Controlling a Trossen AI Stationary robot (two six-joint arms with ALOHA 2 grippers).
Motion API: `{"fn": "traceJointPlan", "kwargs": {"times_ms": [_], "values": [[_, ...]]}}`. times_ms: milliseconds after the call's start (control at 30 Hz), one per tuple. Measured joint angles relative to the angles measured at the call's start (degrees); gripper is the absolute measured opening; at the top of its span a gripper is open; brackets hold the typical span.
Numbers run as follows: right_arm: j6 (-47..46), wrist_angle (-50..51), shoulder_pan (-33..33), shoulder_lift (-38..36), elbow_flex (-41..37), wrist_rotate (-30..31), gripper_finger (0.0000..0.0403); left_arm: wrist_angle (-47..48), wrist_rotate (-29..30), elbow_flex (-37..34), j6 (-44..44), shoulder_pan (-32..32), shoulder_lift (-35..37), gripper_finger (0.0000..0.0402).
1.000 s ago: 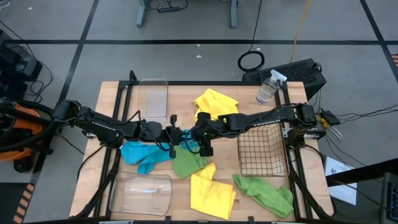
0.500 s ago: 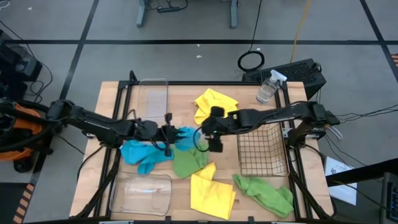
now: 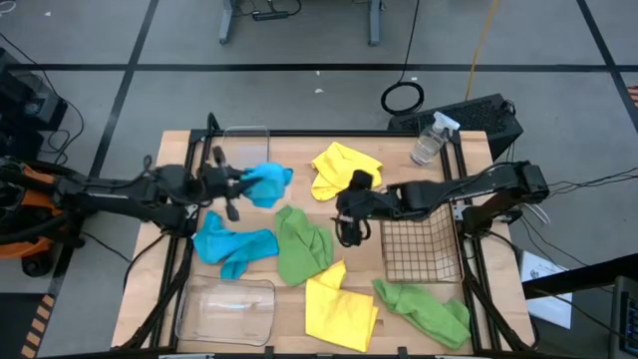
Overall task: Sort microfiber towel by color & place in baskets
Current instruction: Put the right blue microfiber cloth into the top transparent bin
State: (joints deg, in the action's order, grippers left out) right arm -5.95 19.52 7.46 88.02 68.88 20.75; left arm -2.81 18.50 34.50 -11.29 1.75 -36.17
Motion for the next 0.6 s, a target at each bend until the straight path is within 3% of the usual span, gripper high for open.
{"fn": "traceJointPlan", "kwargs": {"times_ms": [167,267,400,600], "values": [[4.52,-31.57,0.08,2.71,-10.7,0.12,0.031,1.62,-0.54,0.0,-2.08,-3.82,4.2,0.0036],[6.42,-45.13,-0.36,4.7,-13.95,0.38,0.031,2.35,-1.97,0.0,-1.21,-6.96,5.32,0.0036],[10.98,-50.1,-1.04,7.5,-14.57,0.35,0.031,1.9,-9.41,-0.03,1.39,-11.24,4.61,0.0033],[14.13,-50.61,-3.23,8.7,-14.58,0.2,0.031,0.41,-15.72,-0.2,2.54,-20.26,0.1,0.0033]]}}
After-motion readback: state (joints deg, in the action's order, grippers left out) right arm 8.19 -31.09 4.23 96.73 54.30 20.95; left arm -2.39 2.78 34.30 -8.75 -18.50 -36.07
